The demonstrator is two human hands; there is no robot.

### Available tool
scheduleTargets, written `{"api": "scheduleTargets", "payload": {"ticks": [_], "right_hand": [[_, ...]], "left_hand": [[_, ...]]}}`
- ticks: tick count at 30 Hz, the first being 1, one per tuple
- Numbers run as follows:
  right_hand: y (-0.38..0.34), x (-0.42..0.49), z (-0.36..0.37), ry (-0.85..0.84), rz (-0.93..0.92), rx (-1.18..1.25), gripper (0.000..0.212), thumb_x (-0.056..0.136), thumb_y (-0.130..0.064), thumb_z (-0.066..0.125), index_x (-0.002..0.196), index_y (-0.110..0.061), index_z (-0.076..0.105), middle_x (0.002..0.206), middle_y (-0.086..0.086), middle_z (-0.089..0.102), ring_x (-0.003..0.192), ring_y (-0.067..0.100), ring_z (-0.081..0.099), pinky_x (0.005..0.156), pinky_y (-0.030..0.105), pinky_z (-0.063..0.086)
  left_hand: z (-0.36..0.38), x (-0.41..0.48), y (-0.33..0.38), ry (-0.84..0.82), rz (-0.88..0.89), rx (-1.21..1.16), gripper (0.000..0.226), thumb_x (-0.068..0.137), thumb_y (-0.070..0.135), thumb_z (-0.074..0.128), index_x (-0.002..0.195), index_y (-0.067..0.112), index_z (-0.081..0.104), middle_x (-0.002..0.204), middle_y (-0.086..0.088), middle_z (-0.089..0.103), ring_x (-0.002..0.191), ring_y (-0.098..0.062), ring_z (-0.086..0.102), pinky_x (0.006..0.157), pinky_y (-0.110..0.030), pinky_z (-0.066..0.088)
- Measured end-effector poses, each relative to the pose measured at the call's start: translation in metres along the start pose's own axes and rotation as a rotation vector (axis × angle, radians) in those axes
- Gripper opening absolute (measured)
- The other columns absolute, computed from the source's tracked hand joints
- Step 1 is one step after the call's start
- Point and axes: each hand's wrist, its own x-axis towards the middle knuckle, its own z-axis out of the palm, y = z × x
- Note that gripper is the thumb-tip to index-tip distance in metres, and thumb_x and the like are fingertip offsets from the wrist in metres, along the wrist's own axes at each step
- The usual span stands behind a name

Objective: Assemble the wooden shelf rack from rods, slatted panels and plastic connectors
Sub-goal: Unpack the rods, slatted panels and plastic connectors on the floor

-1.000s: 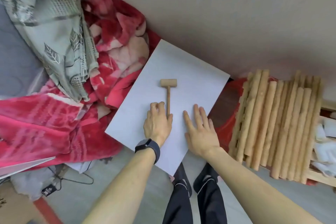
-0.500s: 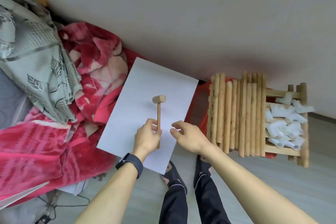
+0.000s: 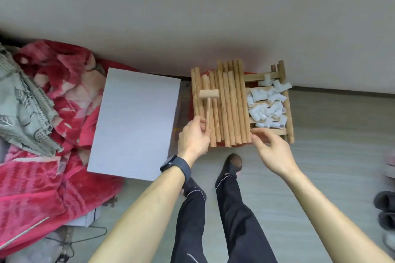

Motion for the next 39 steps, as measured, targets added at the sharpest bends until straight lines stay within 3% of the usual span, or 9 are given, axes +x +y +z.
{"api": "scheduleTargets", "payload": {"ticks": [7,11,15,19,23,25,30,35,39], "right_hand": [[0.066,0.070,-0.077,0.235,0.080,-0.051,0.042,0.100,-0.039,0.053,0.138,-0.021,0.054,0.142,0.006,0.054,0.129,0.023,0.052,0.103,0.039,0.041],[0.088,0.102,-0.097,0.138,0.134,-0.066,0.051,0.101,-0.040,0.049,0.149,-0.022,0.043,0.153,0.008,0.045,0.139,0.029,0.044,0.111,0.044,0.037],[0.100,0.126,-0.100,0.026,0.263,0.134,0.052,0.104,-0.043,0.044,0.154,-0.029,0.037,0.156,0.000,0.045,0.142,0.024,0.042,0.115,0.041,0.034],[0.107,0.149,-0.100,-0.067,0.379,0.386,0.050,0.106,-0.042,0.045,0.154,-0.028,0.039,0.151,-0.001,0.051,0.135,0.020,0.049,0.110,0.043,0.040],[0.109,0.172,-0.103,-0.230,0.426,0.516,0.043,0.109,-0.038,0.039,0.152,-0.033,0.041,0.125,-0.012,0.064,0.118,0.015,0.058,0.104,0.046,0.039],[0.110,0.182,-0.104,-0.284,0.434,0.522,0.040,0.108,-0.040,0.038,0.148,-0.039,0.045,0.121,-0.014,0.066,0.110,0.010,0.060,0.103,0.047,0.040],[0.115,0.202,-0.108,-0.396,0.439,0.533,0.035,0.105,-0.048,0.041,0.133,-0.044,0.061,0.130,-0.006,0.069,0.119,0.019,0.063,0.107,0.055,0.044],[0.125,0.210,-0.115,-0.461,0.437,0.547,0.030,0.104,-0.048,0.047,0.125,-0.045,0.068,0.124,-0.007,0.072,0.121,0.021,0.063,0.100,0.055,0.050],[0.128,0.203,-0.114,-0.447,0.458,0.555,0.028,0.104,-0.046,0.049,0.121,-0.045,0.070,0.120,-0.006,0.074,0.120,0.023,0.064,0.087,0.052,0.056]], "left_hand": [[0.055,0.015,0.033,0.090,-0.152,0.007,0.029,0.097,0.032,0.063,0.123,0.025,0.054,0.102,0.009,0.063,0.095,-0.021,0.064,0.076,-0.031,0.044],[0.063,0.018,0.043,0.138,-0.211,0.096,0.027,0.096,0.041,0.059,0.119,0.029,0.053,0.100,0.011,0.062,0.092,-0.021,0.062,0.075,-0.034,0.047],[0.059,0.026,0.042,0.254,-0.199,0.077,0.016,0.096,0.044,0.053,0.108,0.034,0.053,0.102,0.009,0.061,0.092,-0.020,0.061,0.079,-0.038,0.051],[0.043,0.049,0.028,0.402,-0.356,-0.077,0.031,0.096,0.041,0.054,0.123,0.025,0.055,0.122,-0.002,0.060,0.116,-0.025,0.054,0.097,-0.041,0.047],[0.028,0.075,-0.001,0.182,-0.574,-0.528,0.050,0.106,0.038,0.042,0.152,0.019,0.042,0.154,-0.003,0.045,0.141,-0.026,0.041,0.119,-0.046,0.031],[0.028,0.081,-0.012,-0.002,-0.641,-0.718,0.052,0.107,0.045,0.038,0.153,0.022,0.039,0.153,0.000,0.046,0.142,-0.026,0.040,0.121,-0.051,0.026],[0.038,0.093,-0.018,-0.063,-0.663,-0.890,0.048,0.103,0.052,0.040,0.135,0.024,0.061,0.126,-0.005,0.066,0.123,-0.028,0.056,0.109,-0.054,0.041],[0.031,0.092,-0.022,-0.051,-0.694,-0.962,0.042,0.098,0.044,0.051,0.134,0.025,0.061,0.125,-0.008,0.064,0.111,-0.028,0.060,0.085,-0.049,0.052],[0.027,0.085,-0.015,-0.052,-0.744,-1.050,0.035,0.096,0.036,0.054,0.121,0.018,0.068,0.105,-0.012,0.066,0.087,-0.027,0.064,0.064,-0.039,0.058]]}}
